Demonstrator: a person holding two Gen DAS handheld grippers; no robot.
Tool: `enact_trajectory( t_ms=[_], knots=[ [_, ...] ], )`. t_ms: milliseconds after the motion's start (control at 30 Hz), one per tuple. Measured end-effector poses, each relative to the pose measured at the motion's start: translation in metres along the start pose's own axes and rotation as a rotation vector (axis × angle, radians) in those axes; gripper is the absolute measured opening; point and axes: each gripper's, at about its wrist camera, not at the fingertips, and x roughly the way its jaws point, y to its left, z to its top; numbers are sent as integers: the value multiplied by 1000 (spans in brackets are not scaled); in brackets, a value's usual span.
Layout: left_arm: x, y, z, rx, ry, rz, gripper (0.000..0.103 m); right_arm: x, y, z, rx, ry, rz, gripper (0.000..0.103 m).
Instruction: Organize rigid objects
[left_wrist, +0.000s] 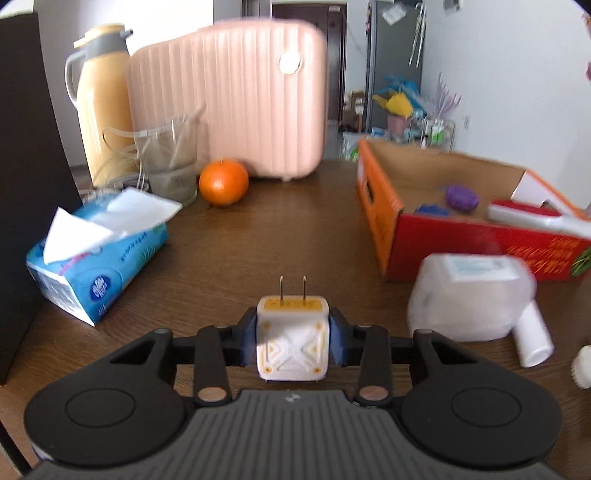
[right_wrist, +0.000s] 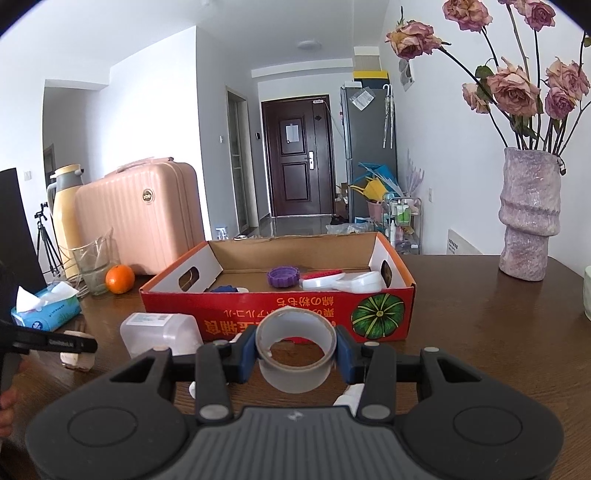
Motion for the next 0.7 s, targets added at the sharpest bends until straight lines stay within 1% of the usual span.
enact_trajectory(
  t_ms=[67, 333, 467, 700],
  knots=[
    [-15, -7, 1, 1, -37, -25, 39, 0, 0, 0, 0, -3, 2, 42],
    [-61, -37, 5, 12, -158, -81, 39, -3, 0, 3, 2, -17, 12, 42],
    [-73, -59, 6, 41, -191, -105, 39, -5, 0, 4, 6, -24, 18, 42],
    [-81, -88, 11, 61, -216, -137, 39, -7, -2, 11, 12, -44, 27, 42]
  ],
)
